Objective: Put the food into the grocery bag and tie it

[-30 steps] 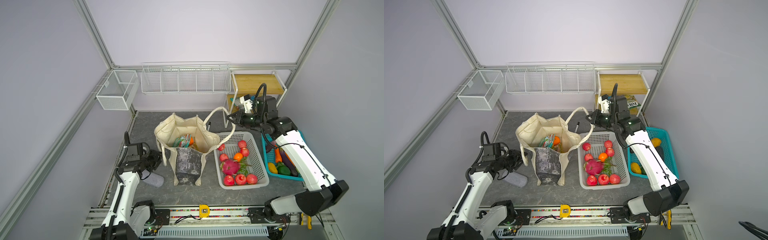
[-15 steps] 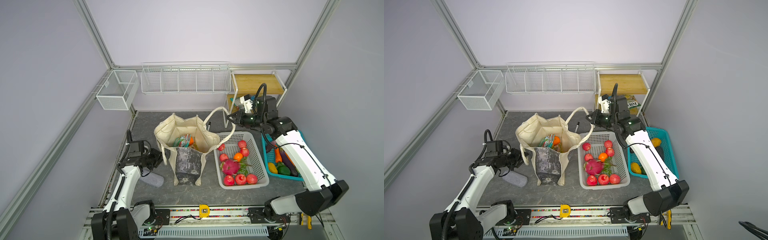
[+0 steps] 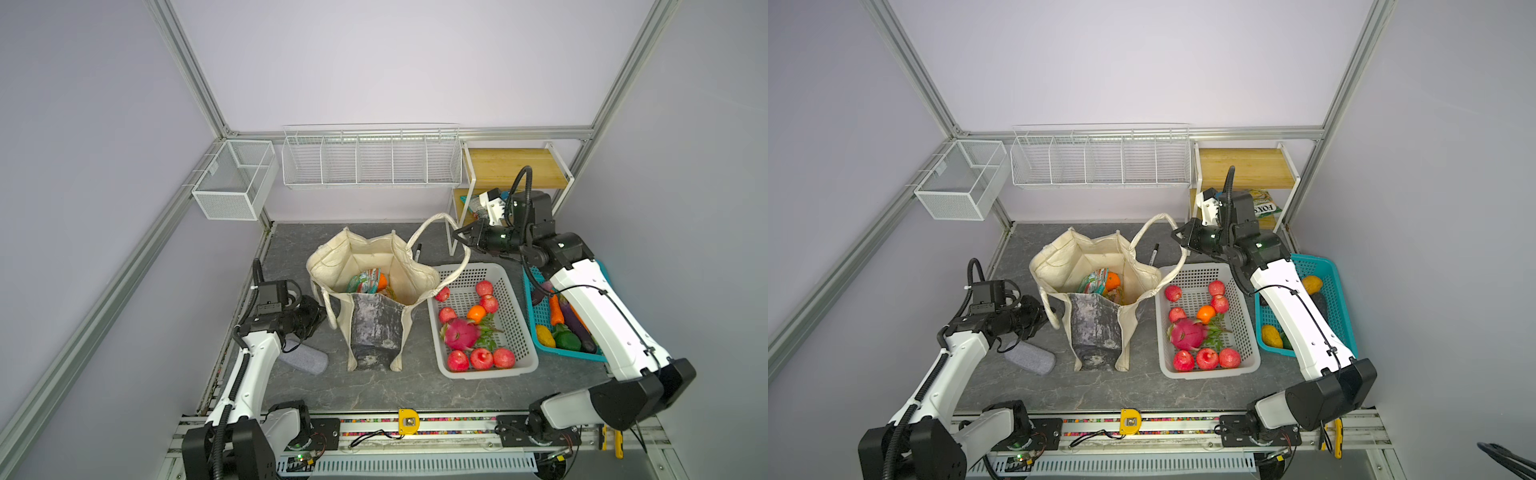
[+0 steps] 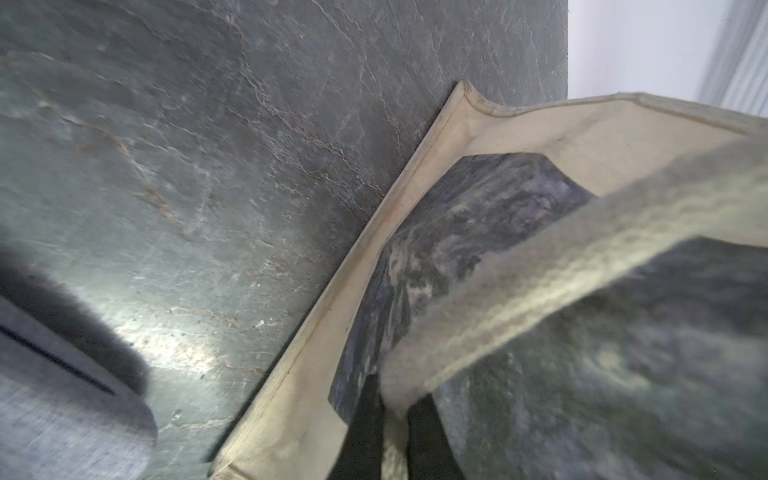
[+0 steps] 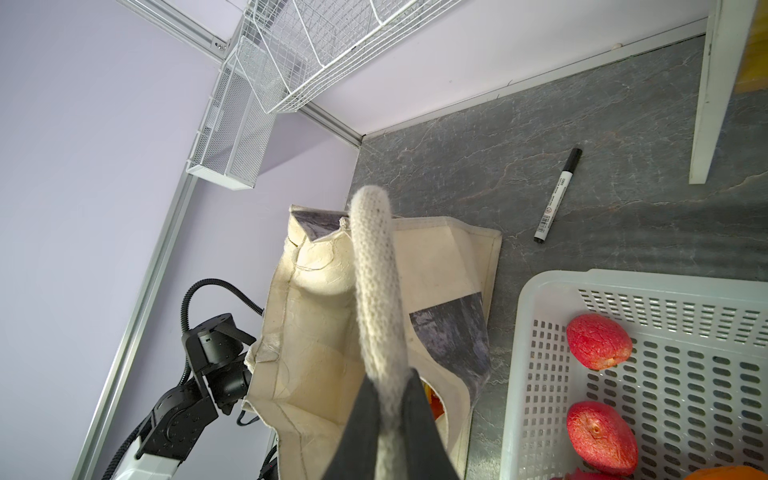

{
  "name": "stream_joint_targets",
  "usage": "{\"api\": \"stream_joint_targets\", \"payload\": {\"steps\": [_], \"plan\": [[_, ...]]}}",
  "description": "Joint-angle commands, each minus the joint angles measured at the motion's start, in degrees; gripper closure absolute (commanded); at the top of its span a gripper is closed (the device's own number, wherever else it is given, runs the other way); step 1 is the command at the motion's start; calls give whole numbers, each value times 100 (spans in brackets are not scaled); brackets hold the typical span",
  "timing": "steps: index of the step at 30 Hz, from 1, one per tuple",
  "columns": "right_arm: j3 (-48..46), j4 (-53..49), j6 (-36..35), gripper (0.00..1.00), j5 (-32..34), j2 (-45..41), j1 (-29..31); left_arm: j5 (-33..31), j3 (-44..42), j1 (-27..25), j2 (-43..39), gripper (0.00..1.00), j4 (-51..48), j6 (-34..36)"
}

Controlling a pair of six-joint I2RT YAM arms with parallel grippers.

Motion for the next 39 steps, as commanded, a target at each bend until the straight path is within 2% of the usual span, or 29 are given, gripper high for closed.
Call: {"api": "stream_joint_targets", "payload": {"steps": [1, 8, 13, 17, 25, 33, 39], "plan": [[199, 81, 19, 93, -64, 21, -62, -469, 498, -25, -339, 96, -579, -126], [307, 35, -40, 93, -51, 32, -67, -1786, 1870, -29, -872, 100, -2039, -285], [325, 100, -83, 93, -38, -6, -59, -2165, 3143, -27, -721, 100, -2426, -53], [336, 200, -141, 93, -47, -32, -20, -1909, 4058, -28, -295, 100, -2321, 236], [380, 589, -417, 93, -29, -28, 277, -1151, 5126, -65, 444, 97, -1774, 623], [728, 742, -900, 93, -55, 155, 841, -620, 6505, -561, 1366, 98, -1590, 983], [763, 1036, -1077, 93, -79, 200, 1085, -149, 7133, -871, 1866, 99, -1557, 1066]]}}
